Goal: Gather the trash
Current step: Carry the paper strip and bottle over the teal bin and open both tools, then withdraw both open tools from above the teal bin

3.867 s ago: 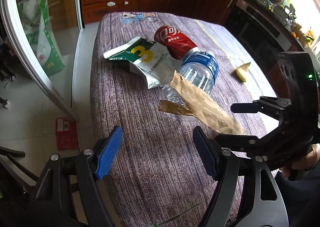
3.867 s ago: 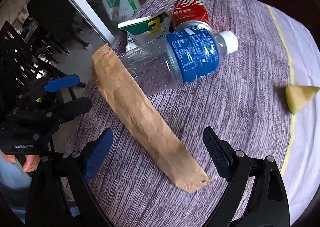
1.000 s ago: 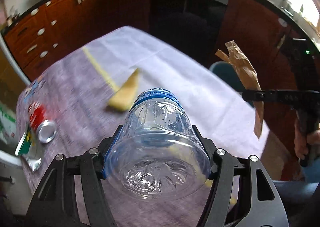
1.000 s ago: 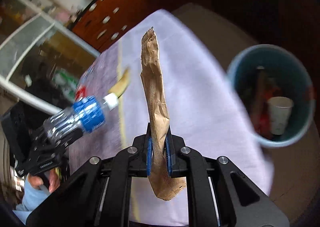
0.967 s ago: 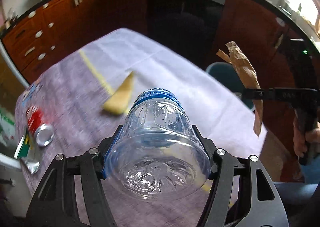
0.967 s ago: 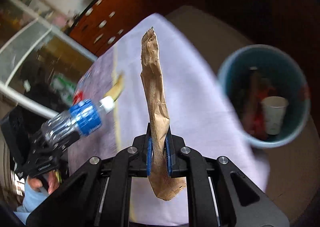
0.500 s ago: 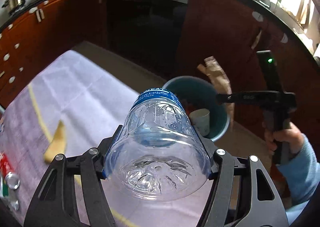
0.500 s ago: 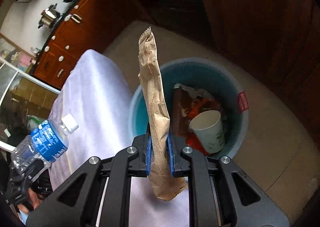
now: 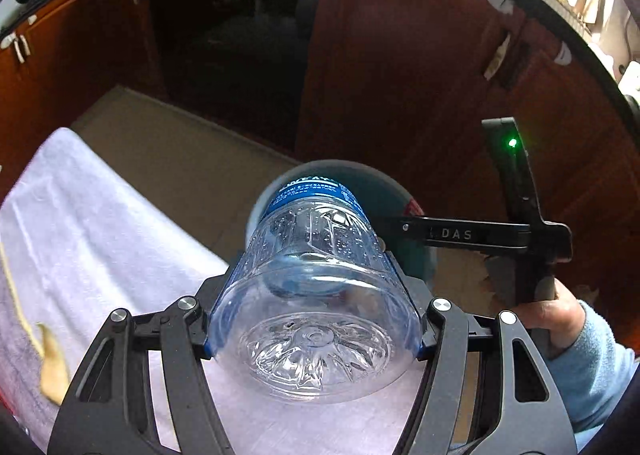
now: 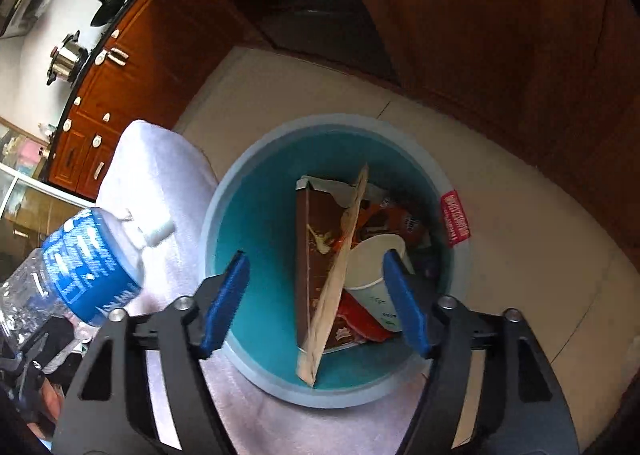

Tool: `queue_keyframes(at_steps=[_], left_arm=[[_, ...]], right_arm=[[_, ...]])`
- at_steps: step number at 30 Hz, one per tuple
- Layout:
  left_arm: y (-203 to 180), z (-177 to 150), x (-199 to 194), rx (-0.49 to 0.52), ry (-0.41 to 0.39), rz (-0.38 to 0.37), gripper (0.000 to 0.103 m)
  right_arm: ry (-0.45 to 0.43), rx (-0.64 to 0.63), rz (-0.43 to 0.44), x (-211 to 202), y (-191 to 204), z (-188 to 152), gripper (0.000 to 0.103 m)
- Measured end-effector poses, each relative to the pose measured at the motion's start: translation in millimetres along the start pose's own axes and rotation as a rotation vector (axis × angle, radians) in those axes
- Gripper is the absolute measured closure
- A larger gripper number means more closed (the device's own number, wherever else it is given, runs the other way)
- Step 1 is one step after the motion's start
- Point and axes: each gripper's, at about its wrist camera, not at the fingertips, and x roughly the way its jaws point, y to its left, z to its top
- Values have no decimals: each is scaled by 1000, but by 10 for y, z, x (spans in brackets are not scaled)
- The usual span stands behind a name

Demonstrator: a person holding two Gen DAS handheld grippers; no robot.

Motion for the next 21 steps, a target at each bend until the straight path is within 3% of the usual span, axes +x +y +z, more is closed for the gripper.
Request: queue_keyframes(at_steps=[12, 21], left_arm=[[-99, 27, 336, 14, 44, -40, 37], [-54, 36, 729, 2, 120, -69, 36]], right_arm=[[12, 58, -8, -91, -138, 1, 20], [-41, 28, -46, -346, -74, 53, 18]])
